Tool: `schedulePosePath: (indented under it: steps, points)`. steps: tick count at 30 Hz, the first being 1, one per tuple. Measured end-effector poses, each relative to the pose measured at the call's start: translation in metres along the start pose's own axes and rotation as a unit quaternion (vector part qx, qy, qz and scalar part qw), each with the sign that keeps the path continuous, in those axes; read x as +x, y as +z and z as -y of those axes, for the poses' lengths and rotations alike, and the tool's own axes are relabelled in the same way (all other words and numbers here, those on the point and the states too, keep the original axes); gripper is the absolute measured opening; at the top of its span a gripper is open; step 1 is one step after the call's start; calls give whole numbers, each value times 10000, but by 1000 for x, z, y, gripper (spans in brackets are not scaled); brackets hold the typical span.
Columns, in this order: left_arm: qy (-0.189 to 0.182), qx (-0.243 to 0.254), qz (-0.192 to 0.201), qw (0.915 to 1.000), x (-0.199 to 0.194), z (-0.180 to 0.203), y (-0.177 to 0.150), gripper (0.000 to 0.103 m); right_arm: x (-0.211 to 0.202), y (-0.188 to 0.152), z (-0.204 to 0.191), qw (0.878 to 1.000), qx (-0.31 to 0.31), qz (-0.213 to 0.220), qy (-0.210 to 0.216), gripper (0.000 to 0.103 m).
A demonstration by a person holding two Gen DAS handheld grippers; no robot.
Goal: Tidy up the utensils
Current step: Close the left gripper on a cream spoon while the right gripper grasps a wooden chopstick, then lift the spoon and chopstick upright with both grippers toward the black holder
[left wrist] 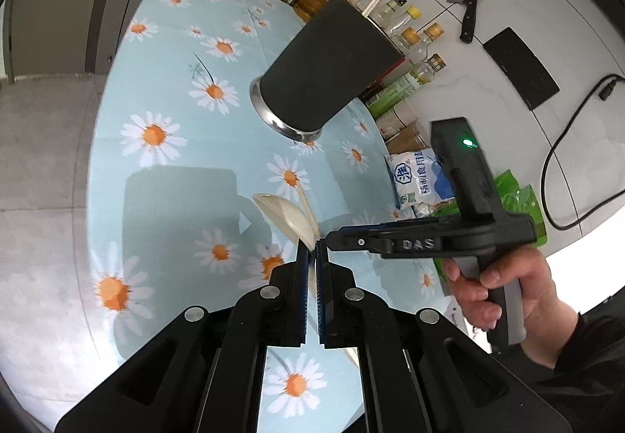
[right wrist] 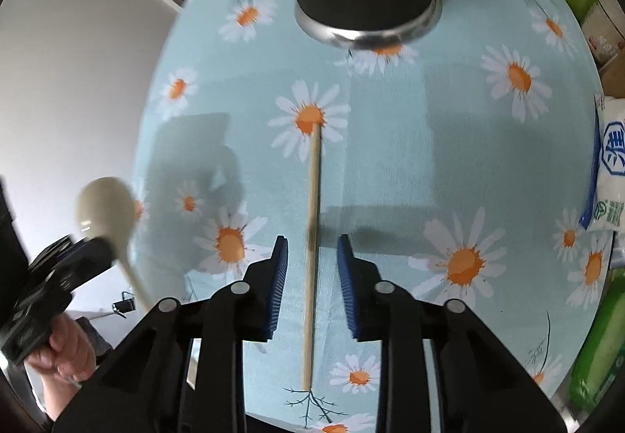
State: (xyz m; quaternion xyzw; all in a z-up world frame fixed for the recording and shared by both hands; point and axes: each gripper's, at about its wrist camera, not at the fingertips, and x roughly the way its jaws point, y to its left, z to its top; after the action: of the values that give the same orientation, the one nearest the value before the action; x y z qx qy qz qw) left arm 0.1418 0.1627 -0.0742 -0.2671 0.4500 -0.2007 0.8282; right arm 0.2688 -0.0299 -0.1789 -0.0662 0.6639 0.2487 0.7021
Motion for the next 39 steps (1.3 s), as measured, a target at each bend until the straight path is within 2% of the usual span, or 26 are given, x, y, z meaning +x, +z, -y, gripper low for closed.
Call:
schedulePosePath:
  steps: [6,10,15,19,28,31,35,39]
  points:
    - [293,372,78,9988,-15,-1,-3,2,13,8,-18,9982,1,-206,-571,16]
    - [303,533,43,9981,-19,-4,-3,2,18,9,-31,9947,-26,-228,-1004,8]
    - [320,685,11,9971,-21,-5,0,2,20,10,-33,9945,149,-236,-1011,6]
    - [348,853,-47,9957,-20,0,3,2,13,5,-15,9971,328,-254,-634,5]
    - [442,1135,-69,9925,-7,25,13,2,-34,-10,7,9983,328,470,79,5]
    - [471,1171,-53,9920,-2,36,18,2,-52,-18,14,9942,228,902,546,5]
    - [547,1213,-18,9911,5,51,24,2,-68,-23,35,9877,94,1263,917,6]
    - [612,1158,88,9913,12,64,29,2,-81,-29,39,9792,-103,1635,1193,5]
